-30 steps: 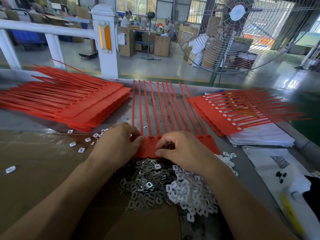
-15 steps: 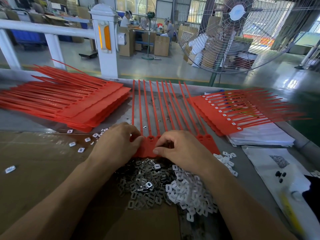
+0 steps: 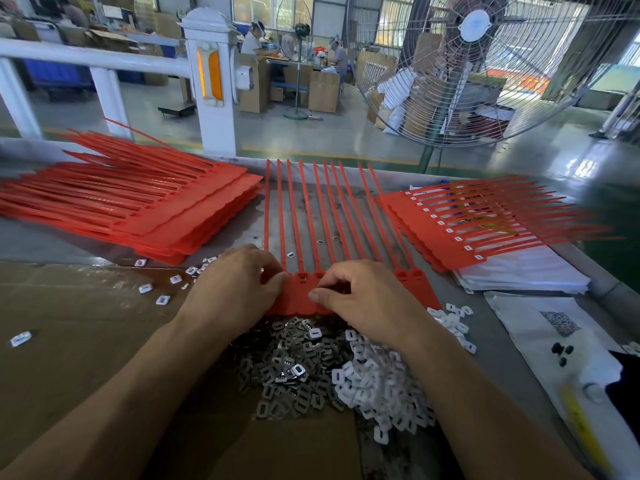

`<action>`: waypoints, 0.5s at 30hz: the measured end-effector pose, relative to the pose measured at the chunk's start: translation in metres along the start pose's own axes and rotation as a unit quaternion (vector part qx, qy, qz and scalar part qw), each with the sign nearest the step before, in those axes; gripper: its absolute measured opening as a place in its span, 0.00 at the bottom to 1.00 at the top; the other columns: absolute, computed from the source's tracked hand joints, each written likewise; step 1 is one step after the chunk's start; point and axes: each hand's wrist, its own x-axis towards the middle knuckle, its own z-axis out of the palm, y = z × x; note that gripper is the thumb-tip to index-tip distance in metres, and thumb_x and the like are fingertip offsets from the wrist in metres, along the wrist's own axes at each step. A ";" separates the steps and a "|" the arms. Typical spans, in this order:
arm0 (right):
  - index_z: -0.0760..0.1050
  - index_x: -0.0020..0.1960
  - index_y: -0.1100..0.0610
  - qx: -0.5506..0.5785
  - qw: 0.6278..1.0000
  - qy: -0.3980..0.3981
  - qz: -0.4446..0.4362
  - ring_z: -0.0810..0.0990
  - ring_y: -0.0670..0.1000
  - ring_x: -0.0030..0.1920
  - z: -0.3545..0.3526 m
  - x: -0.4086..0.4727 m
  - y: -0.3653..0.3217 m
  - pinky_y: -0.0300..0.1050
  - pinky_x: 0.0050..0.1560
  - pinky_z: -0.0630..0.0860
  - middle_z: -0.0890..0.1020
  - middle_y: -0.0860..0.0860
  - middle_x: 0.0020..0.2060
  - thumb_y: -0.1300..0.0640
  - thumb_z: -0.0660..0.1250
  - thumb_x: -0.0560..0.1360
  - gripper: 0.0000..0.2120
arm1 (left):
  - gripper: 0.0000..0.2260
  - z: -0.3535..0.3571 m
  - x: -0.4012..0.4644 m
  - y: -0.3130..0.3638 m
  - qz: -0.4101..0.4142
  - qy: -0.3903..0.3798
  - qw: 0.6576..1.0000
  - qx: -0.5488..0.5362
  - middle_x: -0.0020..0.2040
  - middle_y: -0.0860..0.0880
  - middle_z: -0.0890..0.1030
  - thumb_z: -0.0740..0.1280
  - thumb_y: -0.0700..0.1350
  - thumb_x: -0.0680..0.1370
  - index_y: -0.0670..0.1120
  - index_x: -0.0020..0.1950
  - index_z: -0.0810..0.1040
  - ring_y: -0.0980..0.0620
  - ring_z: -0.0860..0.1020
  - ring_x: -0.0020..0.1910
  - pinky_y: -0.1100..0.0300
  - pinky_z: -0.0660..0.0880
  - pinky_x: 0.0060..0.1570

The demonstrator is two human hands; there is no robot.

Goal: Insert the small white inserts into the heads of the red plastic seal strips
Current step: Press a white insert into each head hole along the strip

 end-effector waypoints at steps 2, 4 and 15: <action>0.84 0.48 0.45 0.003 1.000 0.004 -0.002 0.81 0.38 0.41 0.000 0.000 0.000 0.38 0.42 0.75 0.84 0.39 0.39 0.41 0.72 0.77 0.09 | 0.08 0.000 0.000 0.000 0.001 0.001 1.000 -0.001 0.49 0.57 0.79 0.69 0.56 0.78 0.55 0.51 0.84 0.56 0.77 0.49 0.55 0.75 0.51; 0.84 0.47 0.45 0.011 1.000 0.012 -0.004 0.82 0.39 0.39 0.000 0.000 0.000 0.39 0.40 0.75 0.84 0.40 0.39 0.41 0.72 0.77 0.09 | 0.08 0.000 0.000 0.000 0.000 0.000 1.000 -0.002 0.50 0.58 0.79 0.69 0.56 0.78 0.55 0.51 0.84 0.56 0.76 0.49 0.56 0.75 0.51; 0.82 0.44 0.42 0.012 1.000 0.025 0.000 0.80 0.37 0.40 -0.001 -0.001 -0.001 0.37 0.41 0.71 0.83 0.38 0.39 0.42 0.70 0.79 0.07 | 0.08 -0.001 0.000 0.000 -0.004 -0.007 1.000 -0.007 0.50 0.58 0.79 0.68 0.56 0.78 0.55 0.51 0.84 0.55 0.77 0.50 0.52 0.76 0.54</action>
